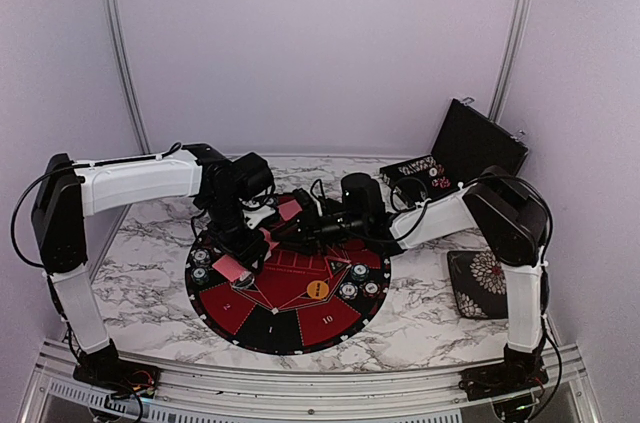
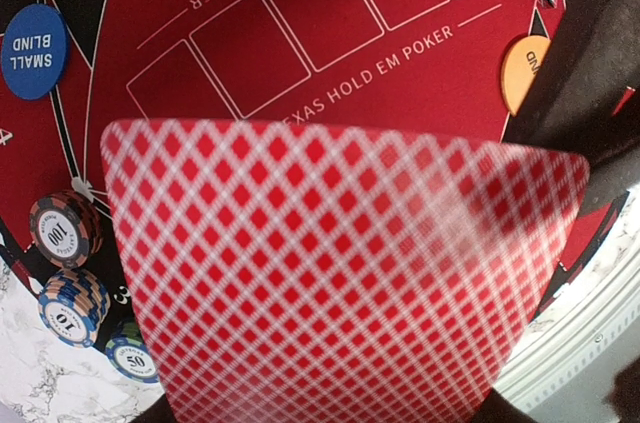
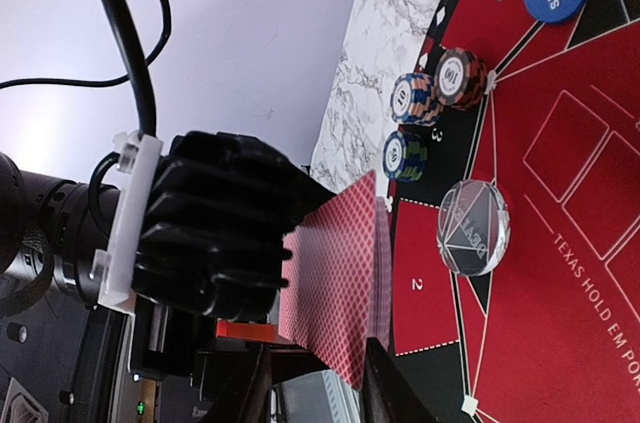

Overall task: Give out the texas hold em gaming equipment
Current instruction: Pick up the poker card from the face-down deck piles.

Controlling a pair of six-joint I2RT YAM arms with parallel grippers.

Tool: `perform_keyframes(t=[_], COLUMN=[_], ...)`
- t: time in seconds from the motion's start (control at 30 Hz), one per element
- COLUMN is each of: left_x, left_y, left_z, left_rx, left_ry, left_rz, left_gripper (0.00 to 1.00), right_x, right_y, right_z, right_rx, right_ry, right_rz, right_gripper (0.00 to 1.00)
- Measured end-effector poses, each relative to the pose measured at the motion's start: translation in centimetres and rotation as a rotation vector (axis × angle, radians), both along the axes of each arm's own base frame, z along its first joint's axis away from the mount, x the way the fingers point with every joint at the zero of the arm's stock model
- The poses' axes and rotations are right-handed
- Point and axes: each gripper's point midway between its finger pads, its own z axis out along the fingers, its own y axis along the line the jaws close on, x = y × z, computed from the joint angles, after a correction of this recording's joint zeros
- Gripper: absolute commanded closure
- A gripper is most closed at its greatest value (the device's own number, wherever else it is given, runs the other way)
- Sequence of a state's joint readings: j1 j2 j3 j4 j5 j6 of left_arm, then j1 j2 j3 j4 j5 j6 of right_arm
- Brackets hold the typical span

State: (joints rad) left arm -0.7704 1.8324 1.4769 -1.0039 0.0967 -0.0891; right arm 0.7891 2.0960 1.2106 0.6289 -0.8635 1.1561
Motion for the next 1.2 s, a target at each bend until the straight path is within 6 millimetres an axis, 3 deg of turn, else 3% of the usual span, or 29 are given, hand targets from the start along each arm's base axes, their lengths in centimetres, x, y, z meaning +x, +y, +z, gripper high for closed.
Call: perform_keyframes(t=[0.83, 1.2], left_x=[0.29, 0.31], left_y=[-0.2, -0.18], left_z=[0.38, 0.38], left_rx=[-0.009, -0.009], left_ry=[-0.009, -0.009], left_rz=[-0.002, -0.002], left_gripper=[0.53, 0.53], right_x=[0.14, 0.71], right_y=[-0.08, -0.44], right_z=[-0.55, -0.54], right_rx=[-0.004, -0.004], right_ry=[0.01, 0.01], right_rz=[0.001, -0.01], right_gripper=[1.0, 1.0])
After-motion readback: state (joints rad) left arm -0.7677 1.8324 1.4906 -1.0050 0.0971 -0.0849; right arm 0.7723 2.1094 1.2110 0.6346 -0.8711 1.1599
